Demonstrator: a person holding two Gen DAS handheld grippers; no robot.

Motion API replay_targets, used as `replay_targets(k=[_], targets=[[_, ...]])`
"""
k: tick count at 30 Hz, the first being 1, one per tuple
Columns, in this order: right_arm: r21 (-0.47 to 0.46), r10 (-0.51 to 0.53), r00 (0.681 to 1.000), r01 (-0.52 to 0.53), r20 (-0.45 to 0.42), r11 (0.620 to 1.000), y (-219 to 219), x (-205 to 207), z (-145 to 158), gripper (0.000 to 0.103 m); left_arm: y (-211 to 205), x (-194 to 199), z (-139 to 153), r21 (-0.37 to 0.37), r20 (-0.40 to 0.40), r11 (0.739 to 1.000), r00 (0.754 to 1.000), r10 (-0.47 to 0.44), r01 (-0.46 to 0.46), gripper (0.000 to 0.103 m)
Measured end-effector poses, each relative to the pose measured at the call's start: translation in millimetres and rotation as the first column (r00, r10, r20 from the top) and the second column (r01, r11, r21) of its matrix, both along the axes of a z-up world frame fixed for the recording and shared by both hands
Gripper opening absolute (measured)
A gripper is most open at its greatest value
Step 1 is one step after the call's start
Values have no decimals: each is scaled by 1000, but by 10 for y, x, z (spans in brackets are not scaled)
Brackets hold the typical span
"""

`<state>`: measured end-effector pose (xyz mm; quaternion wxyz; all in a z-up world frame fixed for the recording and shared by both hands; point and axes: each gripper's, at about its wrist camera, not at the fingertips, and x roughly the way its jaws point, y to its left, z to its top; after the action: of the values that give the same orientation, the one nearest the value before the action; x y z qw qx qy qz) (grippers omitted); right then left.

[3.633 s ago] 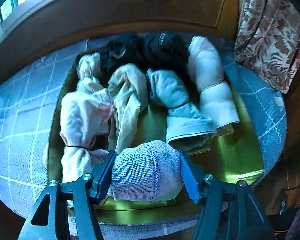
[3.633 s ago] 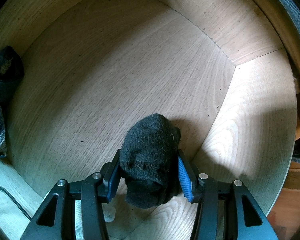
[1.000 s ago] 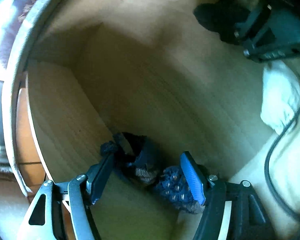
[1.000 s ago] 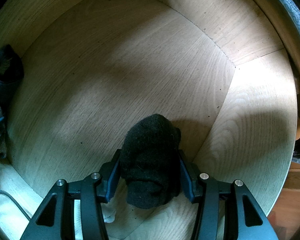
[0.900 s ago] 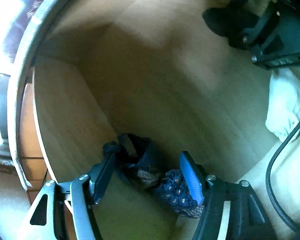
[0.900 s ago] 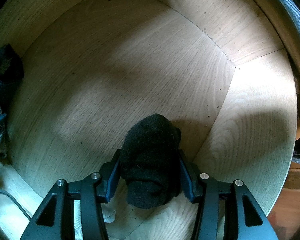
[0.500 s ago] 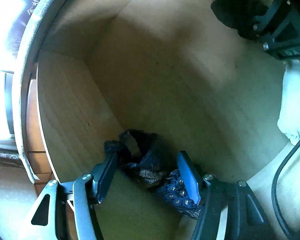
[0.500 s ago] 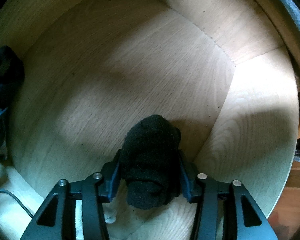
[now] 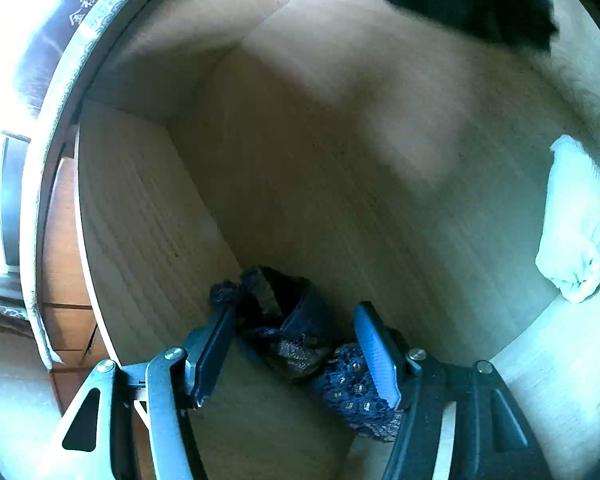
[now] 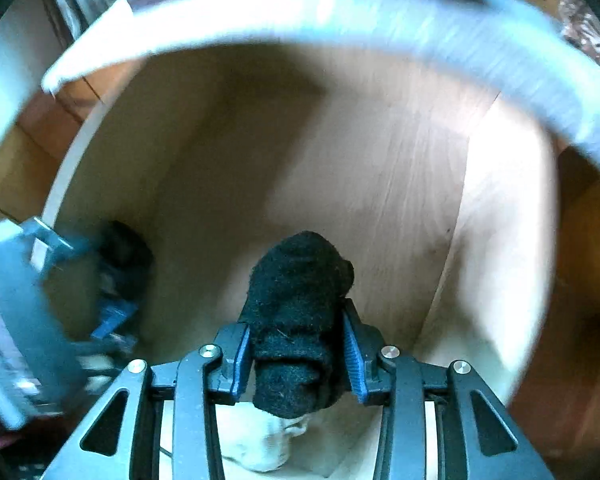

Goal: Take underwear out of drawer
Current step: 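Lift the black sock with the right tool over the tray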

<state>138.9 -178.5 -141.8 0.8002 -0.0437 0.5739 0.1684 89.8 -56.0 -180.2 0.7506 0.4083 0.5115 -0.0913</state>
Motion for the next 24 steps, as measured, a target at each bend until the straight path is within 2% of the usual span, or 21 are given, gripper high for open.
replay_targets(k=[2, 6, 12, 16, 21, 24], targets=[[59, -8, 1000, 7, 16, 998, -83, -8, 211, 39, 52, -3, -39, 2, 0, 1000, 1000, 1, -1, 62], [114, -9, 997, 0, 79, 993, -218, -21, 616, 39, 34, -1, -24, -1, 0, 1000, 1000, -2, 2, 62], [148, 10, 982, -39, 190, 988, -284, 58, 1282, 39, 57, -2, -44, -2, 0, 1000, 1000, -3, 3, 62], [122, 2, 961, -37, 277, 992, -245, 295, 1679, 39, 64, -3, -62, -1, 0, 1000, 1000, -4, 4, 62], [114, -33, 950, -3, 311, 993, -167, 646, 1947, 40, 58, -8, -43, -2, 0, 1000, 1000, -5, 5, 62], [114, -58, 950, 24, 308, 993, -173, 901, 2000, 40, 51, -11, -42, 3, 0, 1000, 1000, -3, 3, 62]])
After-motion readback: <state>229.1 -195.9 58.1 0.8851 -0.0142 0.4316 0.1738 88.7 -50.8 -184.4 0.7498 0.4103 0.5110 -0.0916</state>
